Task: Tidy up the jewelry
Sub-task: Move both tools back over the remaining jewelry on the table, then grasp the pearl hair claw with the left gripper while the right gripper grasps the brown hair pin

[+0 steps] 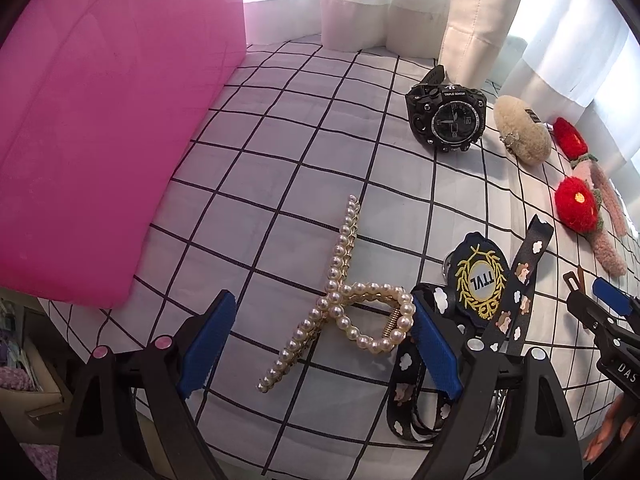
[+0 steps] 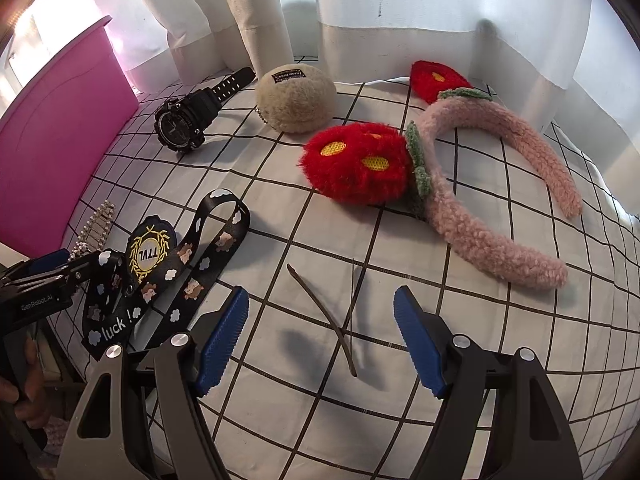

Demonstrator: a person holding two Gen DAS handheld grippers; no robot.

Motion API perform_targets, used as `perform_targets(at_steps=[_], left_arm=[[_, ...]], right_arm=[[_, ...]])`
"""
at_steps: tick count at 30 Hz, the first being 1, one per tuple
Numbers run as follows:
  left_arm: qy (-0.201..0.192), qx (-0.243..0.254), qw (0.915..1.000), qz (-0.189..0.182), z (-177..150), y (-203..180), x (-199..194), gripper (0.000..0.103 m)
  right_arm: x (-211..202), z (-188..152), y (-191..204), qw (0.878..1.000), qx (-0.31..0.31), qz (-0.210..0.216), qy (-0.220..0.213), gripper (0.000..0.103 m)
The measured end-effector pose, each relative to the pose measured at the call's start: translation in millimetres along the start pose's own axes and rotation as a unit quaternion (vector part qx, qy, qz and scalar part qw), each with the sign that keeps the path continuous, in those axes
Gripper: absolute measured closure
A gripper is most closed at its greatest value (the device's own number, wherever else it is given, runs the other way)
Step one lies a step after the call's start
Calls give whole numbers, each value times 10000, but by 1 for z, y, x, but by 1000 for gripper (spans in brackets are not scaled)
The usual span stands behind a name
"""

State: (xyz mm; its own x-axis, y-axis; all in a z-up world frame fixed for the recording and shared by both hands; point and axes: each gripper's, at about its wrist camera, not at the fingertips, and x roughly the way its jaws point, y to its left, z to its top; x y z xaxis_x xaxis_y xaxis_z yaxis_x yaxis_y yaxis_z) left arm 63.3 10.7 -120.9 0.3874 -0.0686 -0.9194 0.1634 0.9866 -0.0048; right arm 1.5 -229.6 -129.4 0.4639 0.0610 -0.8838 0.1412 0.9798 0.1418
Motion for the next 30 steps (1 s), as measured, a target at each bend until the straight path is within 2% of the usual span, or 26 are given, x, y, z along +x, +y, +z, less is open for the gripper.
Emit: perform_targets(at_steps=[20, 23, 24, 27, 29, 30], left_arm=[[38, 62, 9999, -90, 1, -2, 11, 19], [-5, 116, 9999, -57, 2, -3, 14, 18], [-23, 121, 9999, -55, 3, -4, 15, 18], [-58, 112, 9999, -57, 2, -4, 14, 18], [-67, 77, 9999, -50, 1, -3, 13, 20], [-81, 60, 9999, -36, 0, -3, 12, 24]], right_arm=[[11, 0, 9, 9984, -273, -482, -96, 34], [9, 0, 7, 9982, -232, -528, -147, 44], [8, -1, 6, 9981, -239, -539, -165, 53], [5, -2, 6, 9980, -256, -555, -185, 69], [5, -3, 8, 9978, -300, -558, -196, 79], [4, -3, 10, 9976, -322, -579, -202, 80]])
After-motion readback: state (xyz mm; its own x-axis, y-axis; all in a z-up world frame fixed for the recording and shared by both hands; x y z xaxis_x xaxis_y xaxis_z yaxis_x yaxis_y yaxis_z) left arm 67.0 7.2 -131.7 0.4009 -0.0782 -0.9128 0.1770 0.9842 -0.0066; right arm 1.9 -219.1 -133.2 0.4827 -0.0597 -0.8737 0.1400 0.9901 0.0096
